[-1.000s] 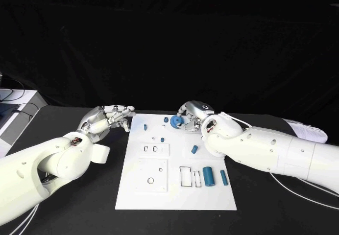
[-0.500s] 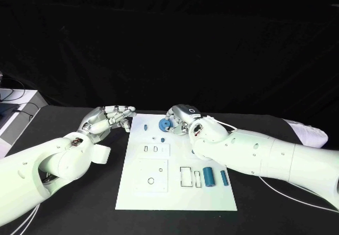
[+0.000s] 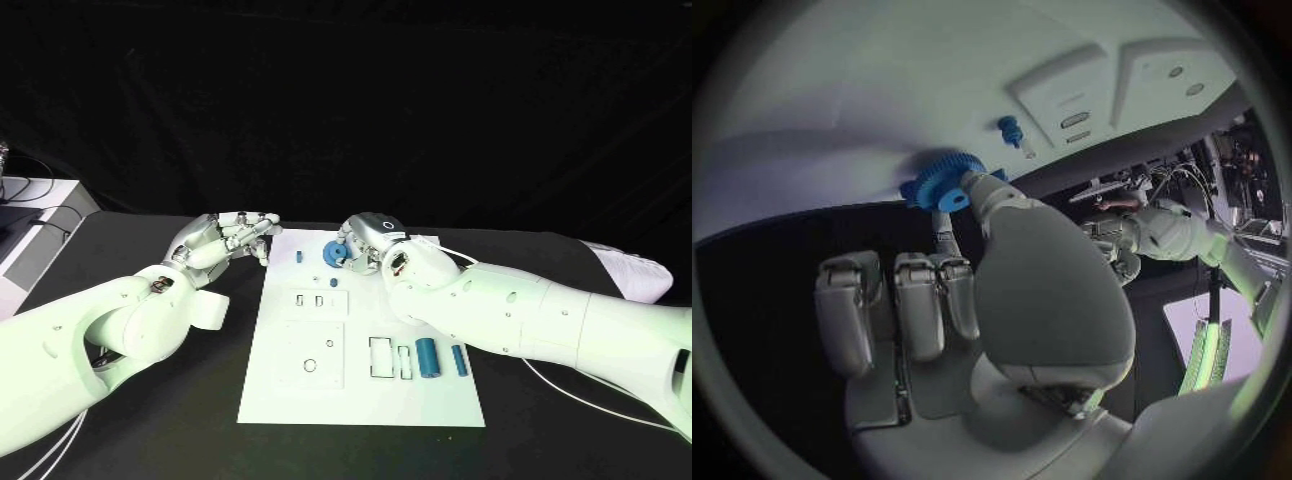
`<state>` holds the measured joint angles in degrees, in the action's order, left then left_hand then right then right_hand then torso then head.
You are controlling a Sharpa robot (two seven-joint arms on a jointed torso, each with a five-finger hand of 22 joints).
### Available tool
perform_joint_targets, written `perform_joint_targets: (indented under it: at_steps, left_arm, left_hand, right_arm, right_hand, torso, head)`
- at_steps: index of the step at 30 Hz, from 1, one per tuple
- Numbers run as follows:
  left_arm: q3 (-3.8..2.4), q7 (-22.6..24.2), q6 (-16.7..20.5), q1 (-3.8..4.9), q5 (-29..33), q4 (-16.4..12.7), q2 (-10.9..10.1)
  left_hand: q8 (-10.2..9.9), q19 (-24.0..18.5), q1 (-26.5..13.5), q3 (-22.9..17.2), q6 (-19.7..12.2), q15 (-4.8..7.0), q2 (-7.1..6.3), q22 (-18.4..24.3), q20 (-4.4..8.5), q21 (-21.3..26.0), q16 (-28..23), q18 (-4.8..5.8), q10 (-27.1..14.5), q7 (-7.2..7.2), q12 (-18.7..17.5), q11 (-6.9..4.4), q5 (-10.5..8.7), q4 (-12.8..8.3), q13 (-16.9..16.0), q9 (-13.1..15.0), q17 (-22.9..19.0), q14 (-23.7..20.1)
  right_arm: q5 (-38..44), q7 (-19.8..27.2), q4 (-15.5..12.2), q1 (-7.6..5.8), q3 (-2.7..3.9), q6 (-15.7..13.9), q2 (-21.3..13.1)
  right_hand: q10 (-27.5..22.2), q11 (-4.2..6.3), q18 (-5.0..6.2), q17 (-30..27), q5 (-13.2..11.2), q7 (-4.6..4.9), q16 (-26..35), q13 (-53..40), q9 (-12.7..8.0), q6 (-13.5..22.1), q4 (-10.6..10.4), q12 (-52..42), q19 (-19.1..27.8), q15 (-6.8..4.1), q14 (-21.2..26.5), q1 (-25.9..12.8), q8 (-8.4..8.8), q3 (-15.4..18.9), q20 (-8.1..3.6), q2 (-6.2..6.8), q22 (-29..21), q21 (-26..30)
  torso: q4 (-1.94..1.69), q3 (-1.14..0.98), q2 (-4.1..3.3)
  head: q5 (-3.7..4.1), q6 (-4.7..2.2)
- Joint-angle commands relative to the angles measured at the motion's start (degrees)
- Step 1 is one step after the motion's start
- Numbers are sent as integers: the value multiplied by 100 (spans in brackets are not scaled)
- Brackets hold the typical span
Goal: Assemble the parts on the task board
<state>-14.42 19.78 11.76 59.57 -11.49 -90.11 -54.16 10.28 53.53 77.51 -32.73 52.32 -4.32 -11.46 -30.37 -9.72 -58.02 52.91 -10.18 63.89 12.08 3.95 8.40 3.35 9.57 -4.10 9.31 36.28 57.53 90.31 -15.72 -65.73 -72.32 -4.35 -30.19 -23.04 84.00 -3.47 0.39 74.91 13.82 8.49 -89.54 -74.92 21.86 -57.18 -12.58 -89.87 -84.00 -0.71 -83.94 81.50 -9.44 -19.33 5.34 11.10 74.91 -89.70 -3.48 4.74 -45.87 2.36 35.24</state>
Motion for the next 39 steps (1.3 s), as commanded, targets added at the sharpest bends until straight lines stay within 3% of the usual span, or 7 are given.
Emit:
perform_joint_targets:
  at_steps: [1,8,21,28,35,39]
  left_arm:
    - [-5,28,-104,2,-17,-10,16]
    - [-5,25,-103,2,-18,-8,14]
    - [-5,15,-114,2,-19,9,31]
    - [-5,17,-115,2,-19,19,36]
    - [-5,19,-117,1,-19,26,32]
    - [-5,20,-120,0,-19,30,31]
  left_hand:
    - [-20,-43,-9,-28,-13,1,49,-9,4,-25,40,-37,-28,23,-27,4,-21,-21,0,2,-5,-32]
    - [-19,-54,-10,-31,-10,2,49,-16,3,-39,45,-38,-26,21,-25,3,-22,-27,-2,3,-10,-35]
    - [-19,-54,-10,-31,-10,2,49,-16,3,-39,45,-38,-26,21,-25,3,-22,-27,-2,3,-10,-35]
    - [-22,-64,-17,-30,-14,1,46,-23,2,-52,50,-38,-31,24,-26,5,-22,-29,-2,3,-16,-38]
    - [-22,-64,-17,-30,-14,1,46,-23,2,-52,50,-38,-31,24,-26,5,-22,-29,-2,3,-16,-38]
    - [-22,-64,-17,-30,-14,1,46,-23,2,-52,50,-38,-31,24,-26,5,-22,-29,-2,3,-16,-38]
  right_arm:
    - [119,-26,65,8,-1,97,34]
    - [131,-20,182,11,-1,115,98]
    - [41,92,273,11,-2,133,158]
    - [-7,140,204,11,-2,86,91]
    - [-101,182,43,12,-3,9,-74]
    - [-215,226,-137,16,-2,-65,-242]
  right_hand:
    - [600,53,-39,1418,18,-98,-27,-1508,34,-134,4,-13,-600,-50,-586,-41,-15,-42,-51,16,1509,-30]
    - [600,43,-39,1415,10,-83,-26,-1508,23,-98,5,-13,-600,-45,-585,-61,8,-67,-51,46,1509,-30]
    - [600,-94,-39,1418,-119,73,-26,-1508,-83,278,-15,-13,-600,80,-585,-224,262,-115,49,216,1509,-30]
    - [600,-145,-39,1430,-411,123,-29,-1508,-121,431,-34,-13,-600,134,-588,-264,393,62,108,265,1509,-30]
    - [600,-152,-39,1433,-407,128,-29,-1508,-123,438,-49,-13,-600,142,-588,-275,405,107,117,262,1509,-30]
    - [600,-150,-39,1431,-276,123,-29,-1508,-112,380,-93,-13,-600,144,-588,-287,394,174,126,212,1509,-30]
  torso:
    - [-4,0,8]
    - [5,-7,3]
    - [9,-6,7]
    - [9,-10,7]
    - [7,-13,6]
    - [12,-19,5]
  head:
    - [5,-6]
    - [-8,-9]
    - [-12,3]
    - [-13,9]
    - [-33,5]
    - [-41,9]
